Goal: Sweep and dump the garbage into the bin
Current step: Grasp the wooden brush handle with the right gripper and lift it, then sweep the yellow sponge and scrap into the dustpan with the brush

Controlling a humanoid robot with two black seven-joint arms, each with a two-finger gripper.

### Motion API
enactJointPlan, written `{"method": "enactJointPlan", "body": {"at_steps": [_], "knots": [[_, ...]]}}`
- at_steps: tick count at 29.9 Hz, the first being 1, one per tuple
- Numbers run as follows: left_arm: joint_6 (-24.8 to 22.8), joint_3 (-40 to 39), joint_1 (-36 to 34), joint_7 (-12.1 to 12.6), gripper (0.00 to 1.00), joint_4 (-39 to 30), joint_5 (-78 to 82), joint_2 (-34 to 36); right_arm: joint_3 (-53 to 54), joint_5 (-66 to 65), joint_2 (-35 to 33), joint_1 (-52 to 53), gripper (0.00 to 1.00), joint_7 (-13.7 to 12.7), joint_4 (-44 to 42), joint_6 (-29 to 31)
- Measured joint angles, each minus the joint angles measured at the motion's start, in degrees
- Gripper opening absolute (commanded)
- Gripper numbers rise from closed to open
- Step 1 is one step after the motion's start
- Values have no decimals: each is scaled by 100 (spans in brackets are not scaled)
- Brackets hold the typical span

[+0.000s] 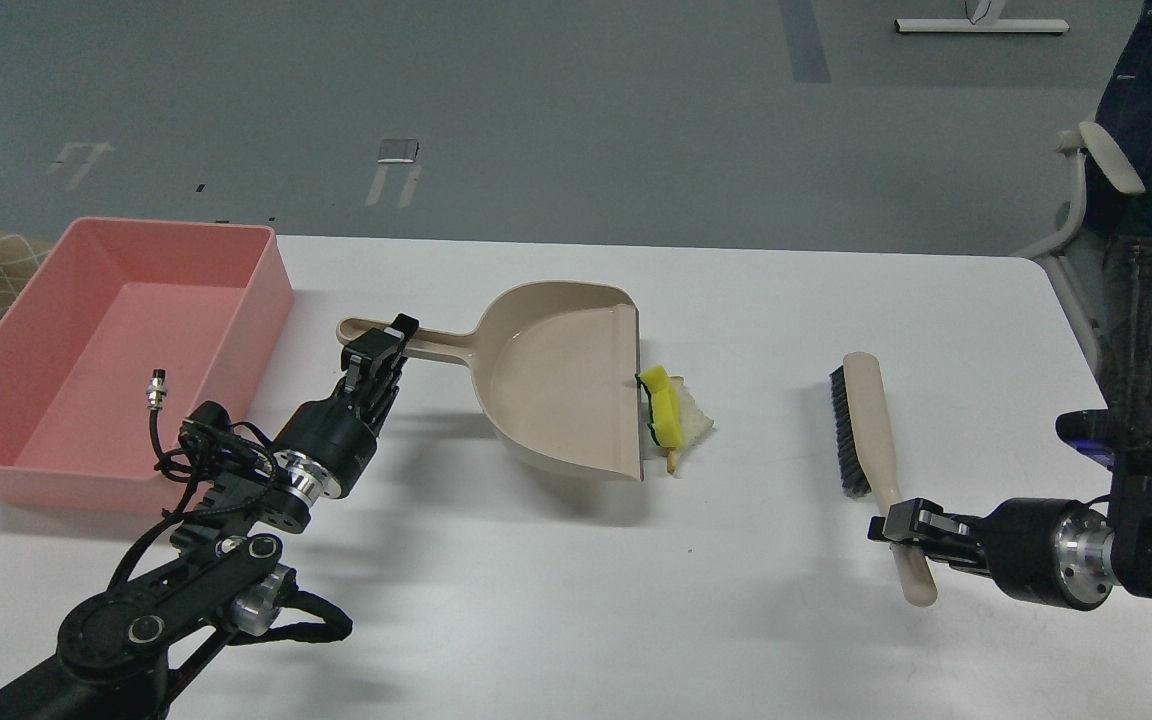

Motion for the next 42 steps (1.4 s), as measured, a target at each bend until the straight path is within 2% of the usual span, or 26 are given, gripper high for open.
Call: {"method": "enactJointPlan", "body": {"at_steps": [27, 42], "knots": [[68, 73, 72, 40, 0, 140, 921, 335, 23, 108, 552, 332, 0, -61, -96, 144], [107, 74, 75, 37, 0, 141, 923, 373, 3, 171, 1527, 585, 0, -95, -715, 144]]}}
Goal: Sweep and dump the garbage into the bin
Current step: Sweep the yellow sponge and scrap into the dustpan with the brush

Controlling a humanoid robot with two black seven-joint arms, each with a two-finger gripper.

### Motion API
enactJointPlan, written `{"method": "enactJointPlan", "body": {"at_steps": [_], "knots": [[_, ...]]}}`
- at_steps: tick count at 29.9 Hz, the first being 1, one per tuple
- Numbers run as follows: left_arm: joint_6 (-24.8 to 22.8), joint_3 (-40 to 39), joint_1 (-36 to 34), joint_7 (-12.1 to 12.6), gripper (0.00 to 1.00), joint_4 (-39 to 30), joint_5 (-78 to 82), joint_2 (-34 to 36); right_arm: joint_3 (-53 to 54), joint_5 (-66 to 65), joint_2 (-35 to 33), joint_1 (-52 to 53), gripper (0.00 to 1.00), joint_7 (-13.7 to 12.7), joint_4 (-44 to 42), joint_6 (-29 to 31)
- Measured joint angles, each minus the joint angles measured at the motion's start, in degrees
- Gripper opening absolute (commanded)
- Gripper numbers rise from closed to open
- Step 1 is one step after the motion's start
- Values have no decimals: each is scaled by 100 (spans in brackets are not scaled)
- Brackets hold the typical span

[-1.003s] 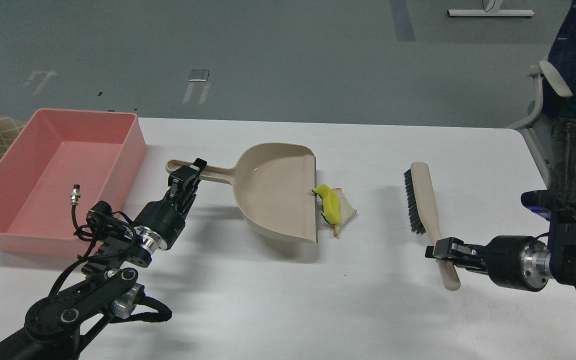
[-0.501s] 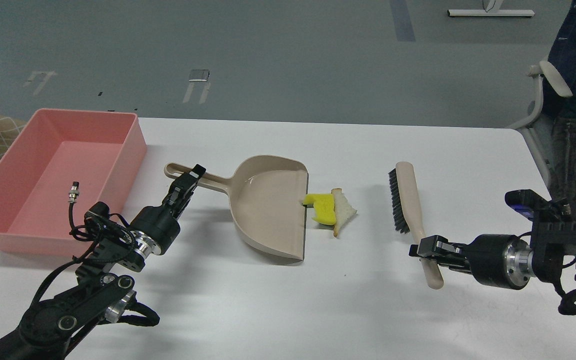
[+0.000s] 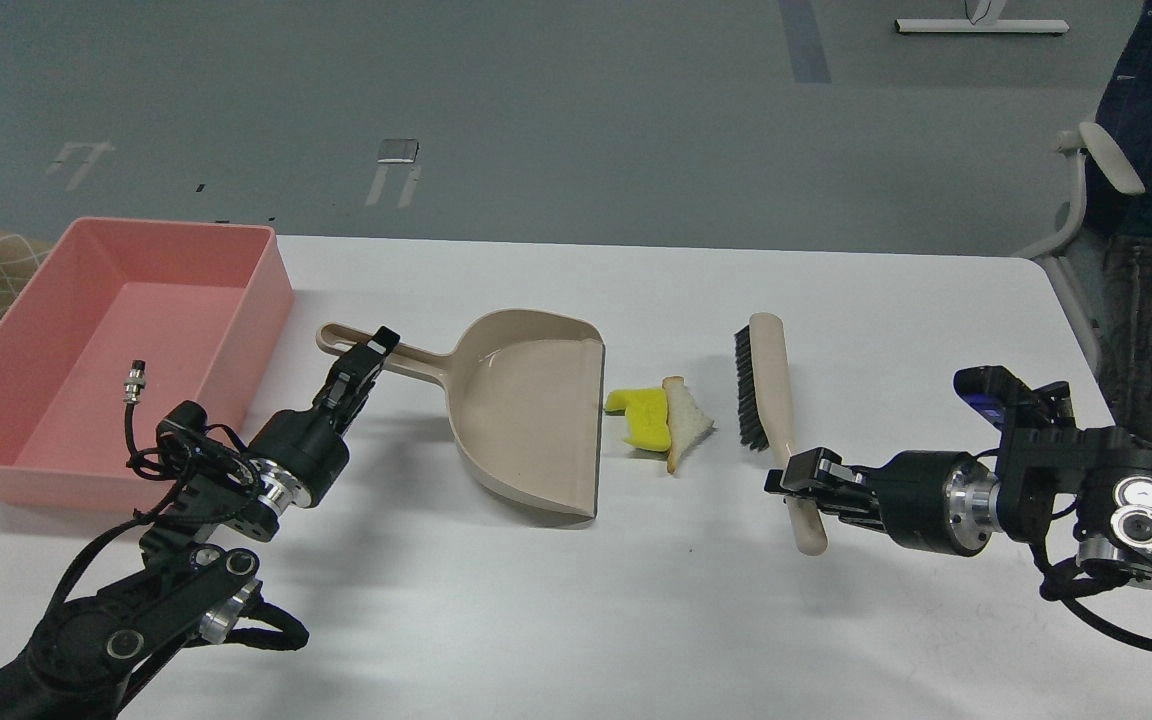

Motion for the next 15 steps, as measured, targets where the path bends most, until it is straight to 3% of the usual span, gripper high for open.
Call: {"method": "enactJointPlan", "body": {"at_steps": [15], "knots": [[0, 0, 3, -17, 0, -8, 0, 5, -17, 401, 217, 7, 0, -230, 68, -1]]}}
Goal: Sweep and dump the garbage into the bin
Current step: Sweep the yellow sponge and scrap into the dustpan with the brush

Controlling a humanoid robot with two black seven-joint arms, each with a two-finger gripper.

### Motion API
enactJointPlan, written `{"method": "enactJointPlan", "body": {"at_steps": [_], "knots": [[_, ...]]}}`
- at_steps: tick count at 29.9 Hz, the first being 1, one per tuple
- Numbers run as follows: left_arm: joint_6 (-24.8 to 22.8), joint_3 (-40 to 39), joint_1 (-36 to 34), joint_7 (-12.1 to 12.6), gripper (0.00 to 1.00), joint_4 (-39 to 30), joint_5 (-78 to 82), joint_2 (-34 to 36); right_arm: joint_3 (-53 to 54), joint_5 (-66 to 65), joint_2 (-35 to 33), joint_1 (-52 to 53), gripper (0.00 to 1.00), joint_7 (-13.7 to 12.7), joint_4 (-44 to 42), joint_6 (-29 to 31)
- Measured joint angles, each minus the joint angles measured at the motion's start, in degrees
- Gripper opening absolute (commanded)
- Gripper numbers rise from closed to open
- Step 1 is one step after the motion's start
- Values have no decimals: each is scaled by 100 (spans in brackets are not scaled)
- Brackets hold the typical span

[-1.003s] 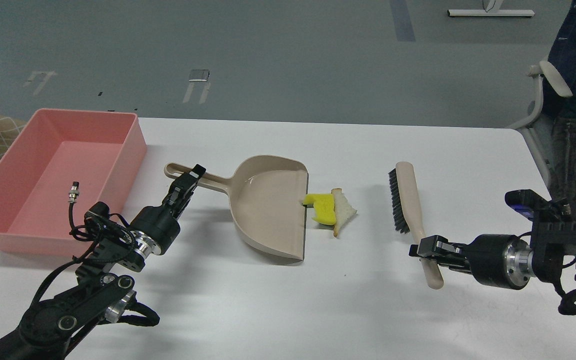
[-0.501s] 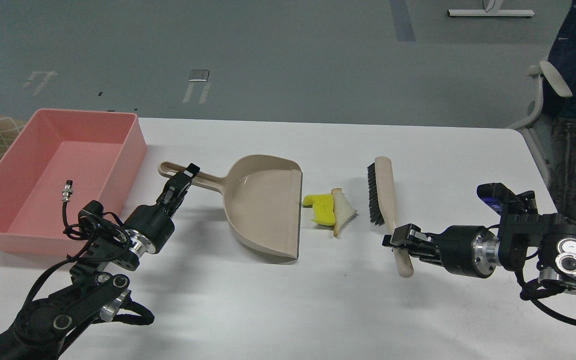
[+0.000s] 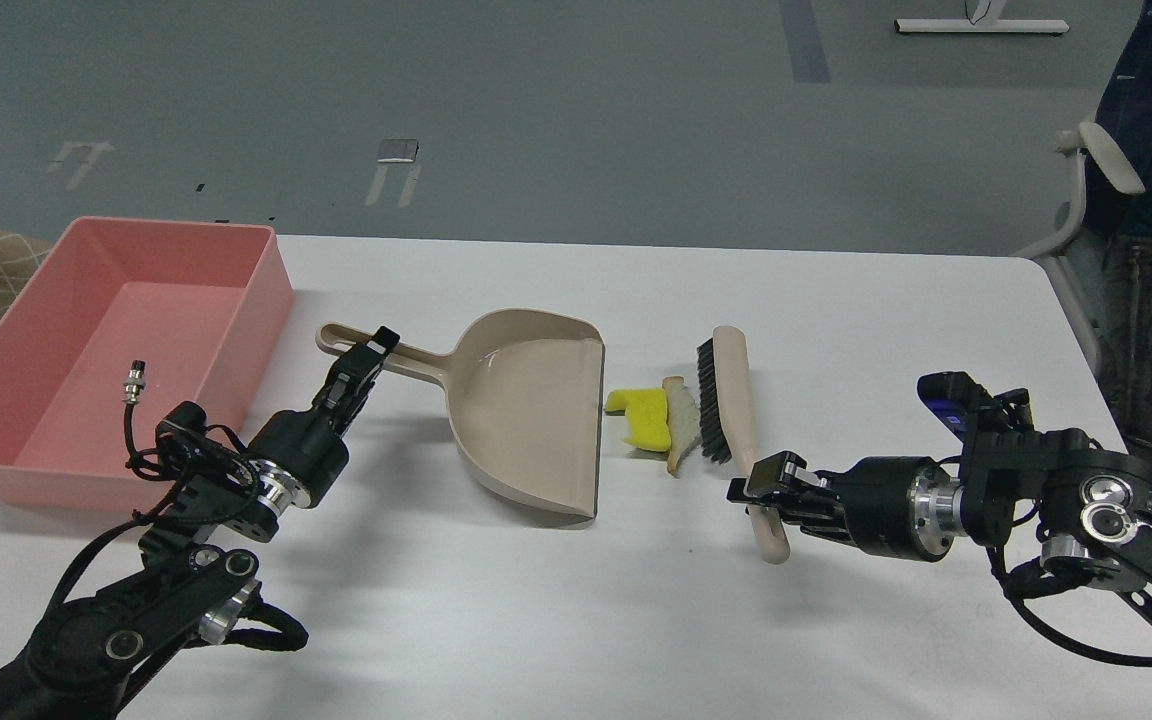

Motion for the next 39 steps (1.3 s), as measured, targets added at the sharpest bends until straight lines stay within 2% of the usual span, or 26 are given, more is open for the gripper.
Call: {"method": "enactJointPlan", "body": {"at_steps": [10, 19, 39], "knots": [[-1, 5, 9, -4, 0, 7, 0, -17, -185, -60, -236, 104, 0, -253, 42, 0], [-2, 6, 9, -9, 0, 7, 0, -24, -666, -67, -161, 542, 0, -306, 3, 0], [-2, 6, 9, -13, 0, 7, 0, -16, -976, -68, 1117, 696, 0, -320, -232, -1]]}}
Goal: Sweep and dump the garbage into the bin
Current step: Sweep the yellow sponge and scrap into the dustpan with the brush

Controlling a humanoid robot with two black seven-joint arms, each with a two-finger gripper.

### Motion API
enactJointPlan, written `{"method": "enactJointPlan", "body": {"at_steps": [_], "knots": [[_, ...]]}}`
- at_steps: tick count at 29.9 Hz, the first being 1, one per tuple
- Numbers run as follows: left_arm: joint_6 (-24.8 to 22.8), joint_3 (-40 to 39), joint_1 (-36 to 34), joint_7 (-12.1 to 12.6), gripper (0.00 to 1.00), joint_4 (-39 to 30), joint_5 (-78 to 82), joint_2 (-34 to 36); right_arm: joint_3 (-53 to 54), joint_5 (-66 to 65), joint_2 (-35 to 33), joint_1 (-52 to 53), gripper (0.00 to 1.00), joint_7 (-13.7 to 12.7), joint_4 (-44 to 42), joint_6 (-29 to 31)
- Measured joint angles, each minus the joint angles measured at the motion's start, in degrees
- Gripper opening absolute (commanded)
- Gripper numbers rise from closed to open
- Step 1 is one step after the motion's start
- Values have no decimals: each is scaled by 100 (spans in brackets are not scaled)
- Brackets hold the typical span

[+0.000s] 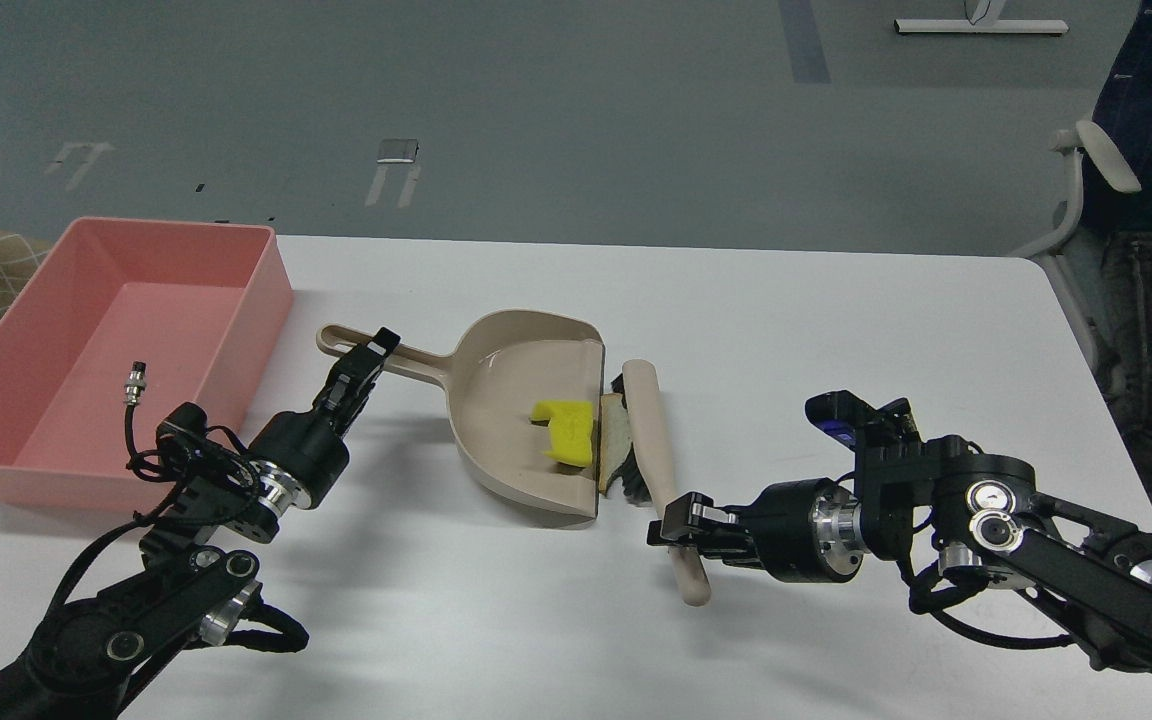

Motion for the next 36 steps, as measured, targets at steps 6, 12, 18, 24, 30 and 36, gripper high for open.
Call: {"method": "enactJointPlan", "body": {"at_steps": [6, 12, 18, 24, 30, 36], "knots": [[-2, 0, 0, 0, 0, 0, 0, -2, 0, 0, 447, 206, 0, -61, -168, 0], [-6, -3, 0, -8, 0, -1, 0, -15, -9, -7, 718, 298, 0, -75, -299, 2], [-5, -4, 0, -8, 0, -6, 0, -42, -10, -34, 929, 348, 0, -110, -355, 3], [-6, -9, 0, -8, 0, -9, 0, -50, -10, -9, 956, 582, 0, -120, -359, 2], [-8, -10, 8, -8, 0, -9, -72, -108, 11, 8, 817, 723, 0, -120, -306, 2], [-39, -72, 18, -9, 0, -9, -196, -148, 59, 18, 561, 835, 0, -120, -242, 2]]}}
